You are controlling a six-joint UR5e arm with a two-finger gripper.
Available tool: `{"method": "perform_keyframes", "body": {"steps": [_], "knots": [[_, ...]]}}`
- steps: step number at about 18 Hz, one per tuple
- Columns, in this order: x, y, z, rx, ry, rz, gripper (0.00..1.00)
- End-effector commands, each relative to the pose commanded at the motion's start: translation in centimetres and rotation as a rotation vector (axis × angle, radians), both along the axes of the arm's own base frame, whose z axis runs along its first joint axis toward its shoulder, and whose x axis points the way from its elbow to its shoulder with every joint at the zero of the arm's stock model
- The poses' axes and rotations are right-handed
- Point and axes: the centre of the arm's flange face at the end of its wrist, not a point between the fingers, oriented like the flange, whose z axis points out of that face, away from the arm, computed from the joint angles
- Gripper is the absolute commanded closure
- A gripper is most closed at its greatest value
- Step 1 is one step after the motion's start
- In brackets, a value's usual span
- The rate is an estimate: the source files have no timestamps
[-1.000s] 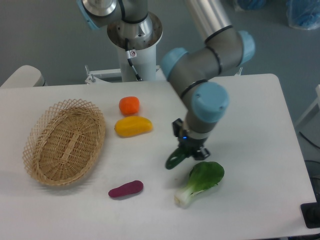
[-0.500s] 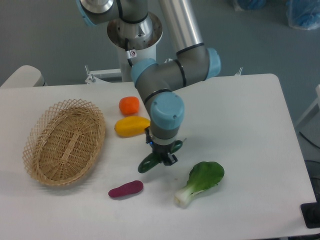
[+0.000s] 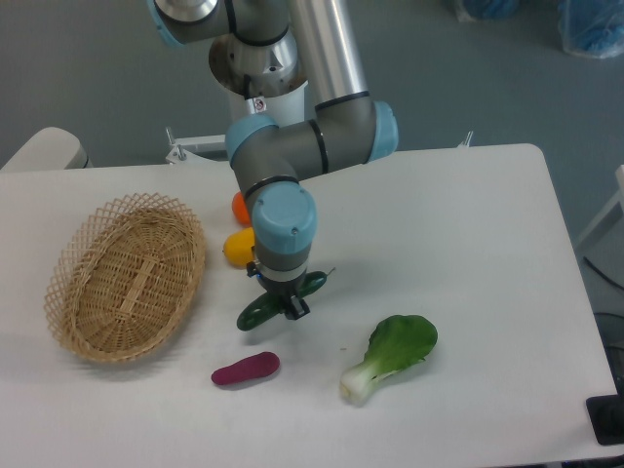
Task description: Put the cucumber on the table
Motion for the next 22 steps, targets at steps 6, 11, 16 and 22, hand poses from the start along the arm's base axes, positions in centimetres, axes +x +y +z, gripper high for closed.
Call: {"method": "perform_keyframes", "body": {"steps": [6, 11, 16, 22], "knots": [[-1.0, -0.4, 0.5, 0.013, 0.005, 0.010, 0.00], [-3.5, -0.3, 2.7, 0.056, 0.051, 0.032, 0.00], [-7.9, 1.2, 5.2, 0.091, 0.087, 0.063, 0.00], [-14.5, 3.7, 7.7, 0.084, 0.075, 0.104, 0.00]]}}
